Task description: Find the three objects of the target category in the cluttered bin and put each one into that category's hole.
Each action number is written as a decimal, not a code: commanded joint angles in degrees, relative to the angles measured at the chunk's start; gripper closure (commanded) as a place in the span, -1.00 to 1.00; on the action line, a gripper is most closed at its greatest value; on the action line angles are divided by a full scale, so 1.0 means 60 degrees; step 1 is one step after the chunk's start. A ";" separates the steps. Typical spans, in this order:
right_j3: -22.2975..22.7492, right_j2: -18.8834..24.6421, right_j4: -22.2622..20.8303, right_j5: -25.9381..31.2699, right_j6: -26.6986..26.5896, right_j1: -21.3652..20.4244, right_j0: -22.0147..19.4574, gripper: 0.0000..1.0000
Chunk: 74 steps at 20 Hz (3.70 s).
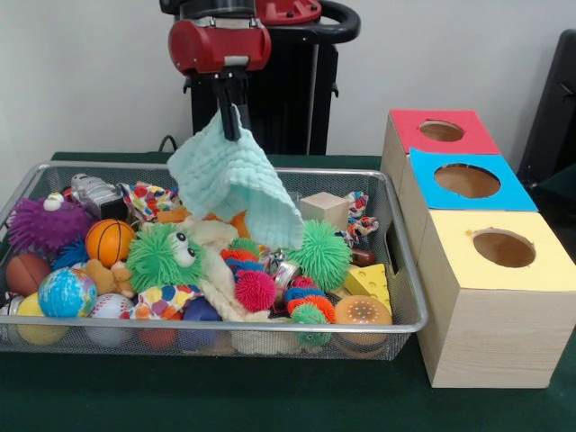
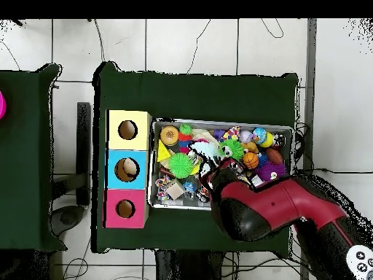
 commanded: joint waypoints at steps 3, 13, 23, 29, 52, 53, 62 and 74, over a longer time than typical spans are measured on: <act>-0.1448 0.1412 -0.0276 0.1309 -0.4055 0.0629 -0.0606 1.00; -0.2094 0.1177 -0.0533 0.1862 -0.5304 0.1718 -0.1046 1.00; -0.2019 -0.0101 -0.1362 0.2063 -0.4893 0.1736 -0.0650 1.00; -0.1946 -0.0803 -0.1949 0.2038 -0.4270 0.1583 -0.0268 1.00; -0.1850 -0.1530 -0.2152 0.1694 -0.3373 0.0739 0.0681 -1.00; -0.1841 -0.1552 -0.2176 0.1620 -0.3336 0.0700 0.0712 -1.00; -0.0905 -0.1964 -0.1603 0.0908 -0.1659 0.0748 0.0948 -1.00; -0.0503 -0.6100 -0.2636 -0.2212 0.2116 0.0859 0.3848 -1.00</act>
